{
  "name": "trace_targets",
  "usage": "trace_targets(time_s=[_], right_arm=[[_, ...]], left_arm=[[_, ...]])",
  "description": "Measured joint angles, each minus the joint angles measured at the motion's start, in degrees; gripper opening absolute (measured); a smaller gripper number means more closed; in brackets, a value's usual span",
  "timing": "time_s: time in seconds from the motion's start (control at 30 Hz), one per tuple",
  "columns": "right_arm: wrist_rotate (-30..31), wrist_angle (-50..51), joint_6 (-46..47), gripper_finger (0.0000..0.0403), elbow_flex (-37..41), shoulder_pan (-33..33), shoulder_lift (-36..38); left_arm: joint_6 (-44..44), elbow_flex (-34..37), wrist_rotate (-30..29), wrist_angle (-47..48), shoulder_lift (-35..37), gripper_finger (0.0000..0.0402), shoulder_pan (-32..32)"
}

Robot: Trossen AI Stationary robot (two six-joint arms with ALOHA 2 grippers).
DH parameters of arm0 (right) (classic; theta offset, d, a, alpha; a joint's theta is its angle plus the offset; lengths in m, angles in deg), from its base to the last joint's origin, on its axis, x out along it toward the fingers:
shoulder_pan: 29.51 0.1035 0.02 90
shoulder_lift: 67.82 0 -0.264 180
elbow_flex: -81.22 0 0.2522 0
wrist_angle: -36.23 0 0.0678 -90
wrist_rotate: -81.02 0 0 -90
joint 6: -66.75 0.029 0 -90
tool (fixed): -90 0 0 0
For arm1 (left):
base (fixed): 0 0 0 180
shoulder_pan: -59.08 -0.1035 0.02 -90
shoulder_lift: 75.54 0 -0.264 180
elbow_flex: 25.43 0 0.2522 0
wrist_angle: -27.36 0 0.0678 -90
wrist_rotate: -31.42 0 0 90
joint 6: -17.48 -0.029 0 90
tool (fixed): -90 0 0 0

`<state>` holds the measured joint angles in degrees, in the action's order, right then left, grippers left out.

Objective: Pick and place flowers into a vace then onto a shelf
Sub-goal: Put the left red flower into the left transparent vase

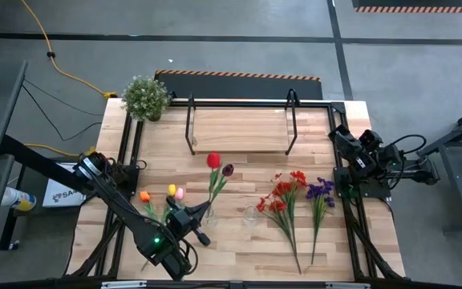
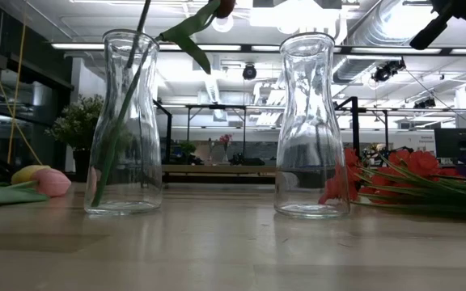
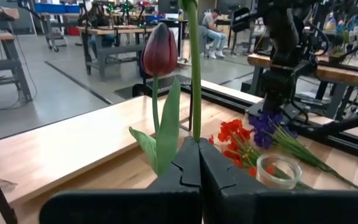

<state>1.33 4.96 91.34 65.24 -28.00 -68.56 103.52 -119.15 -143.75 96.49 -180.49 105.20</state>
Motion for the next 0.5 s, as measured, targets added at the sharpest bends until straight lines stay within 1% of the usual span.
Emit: trace_targets(time_s=[0.3,0.5], right_arm=[[0.0,0.0,0.0,0.0012,0.0,0.0,0.0],[0.0,0.0,0.0,0.0012,0.0,0.0,0.0]], left_arm=[[0.0,0.1,4.5,0.0,0.0,0.0020,0.0],[1.4,2.8,7.8,-3.3,0.0,0.0033,0.0]])
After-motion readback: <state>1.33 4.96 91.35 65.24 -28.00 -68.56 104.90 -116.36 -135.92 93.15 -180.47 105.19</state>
